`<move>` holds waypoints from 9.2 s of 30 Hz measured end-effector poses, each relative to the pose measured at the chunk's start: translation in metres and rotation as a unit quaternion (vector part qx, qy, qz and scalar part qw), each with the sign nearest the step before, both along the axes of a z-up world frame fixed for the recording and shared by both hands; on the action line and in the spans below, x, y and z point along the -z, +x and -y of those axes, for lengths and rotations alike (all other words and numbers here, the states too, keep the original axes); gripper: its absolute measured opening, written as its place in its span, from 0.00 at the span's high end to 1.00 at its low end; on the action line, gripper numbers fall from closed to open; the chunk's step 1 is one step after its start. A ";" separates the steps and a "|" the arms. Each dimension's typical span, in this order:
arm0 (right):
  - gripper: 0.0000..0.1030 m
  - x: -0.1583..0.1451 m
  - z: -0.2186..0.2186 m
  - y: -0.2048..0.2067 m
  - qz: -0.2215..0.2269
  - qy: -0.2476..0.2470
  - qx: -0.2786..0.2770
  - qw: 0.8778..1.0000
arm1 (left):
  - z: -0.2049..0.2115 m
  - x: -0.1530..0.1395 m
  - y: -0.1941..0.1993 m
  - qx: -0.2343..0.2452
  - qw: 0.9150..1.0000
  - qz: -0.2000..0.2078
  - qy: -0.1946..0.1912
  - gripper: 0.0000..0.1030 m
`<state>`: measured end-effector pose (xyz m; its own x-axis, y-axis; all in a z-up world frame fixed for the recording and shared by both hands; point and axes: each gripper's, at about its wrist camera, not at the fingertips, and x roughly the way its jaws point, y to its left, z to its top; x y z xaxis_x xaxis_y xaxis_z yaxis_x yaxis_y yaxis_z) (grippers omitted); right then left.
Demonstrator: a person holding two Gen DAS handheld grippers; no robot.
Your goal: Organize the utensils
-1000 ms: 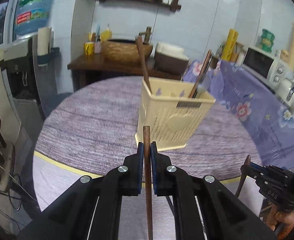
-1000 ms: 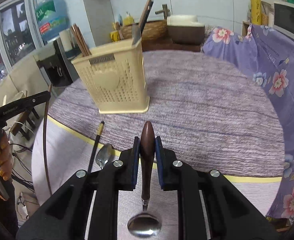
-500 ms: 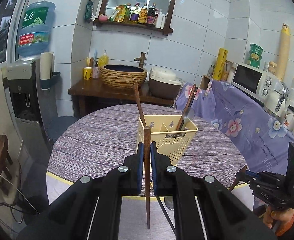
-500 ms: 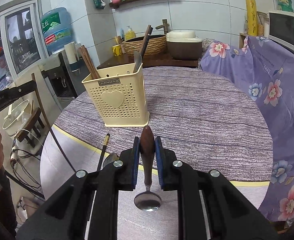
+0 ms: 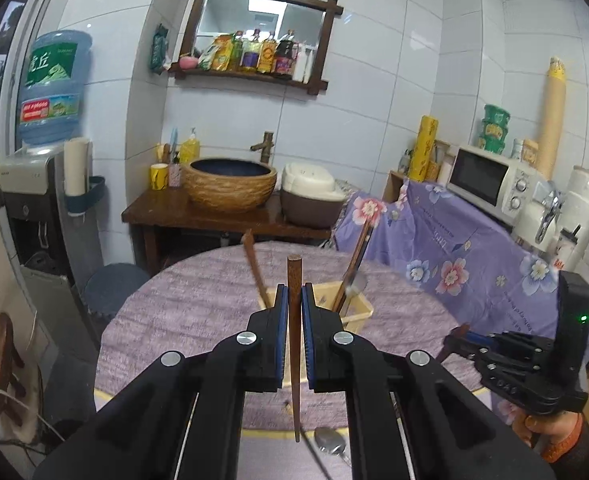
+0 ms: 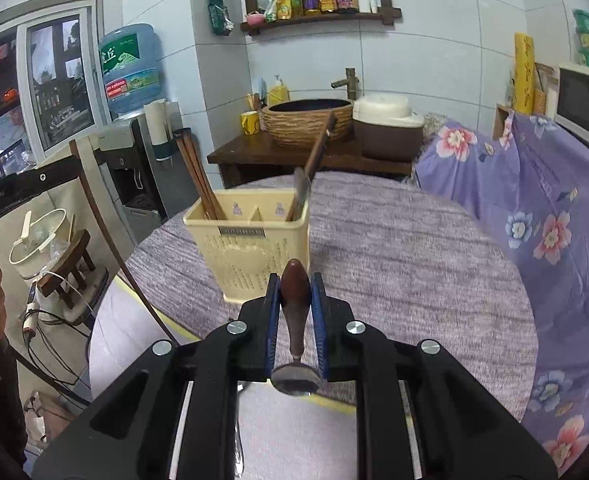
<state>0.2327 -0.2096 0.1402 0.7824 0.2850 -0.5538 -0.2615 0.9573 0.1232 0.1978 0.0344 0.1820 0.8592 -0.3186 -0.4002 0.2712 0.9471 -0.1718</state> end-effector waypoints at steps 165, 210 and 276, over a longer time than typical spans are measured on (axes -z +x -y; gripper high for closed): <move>0.63 0.134 -0.009 -0.019 -0.109 0.013 0.010 0.994 | 0.047 0.154 0.029 -0.034 0.987 -0.156 0.025 0.92; 0.64 -0.048 -0.035 0.003 0.048 -0.008 -0.030 0.998 | 0.016 -0.055 0.010 -0.004 0.998 0.048 -0.031 0.92; 0.05 0.120 -0.011 -0.127 0.082 -0.044 0.116 0.989 | 0.006 0.127 -0.125 -0.075 0.992 0.096 0.033 0.05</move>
<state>0.1058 -0.1982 0.0199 0.9028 0.0429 -0.4279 -0.0424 0.9990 0.0108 0.0733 0.0283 0.0551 0.9575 -0.1599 -0.2399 0.1480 0.9867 -0.0671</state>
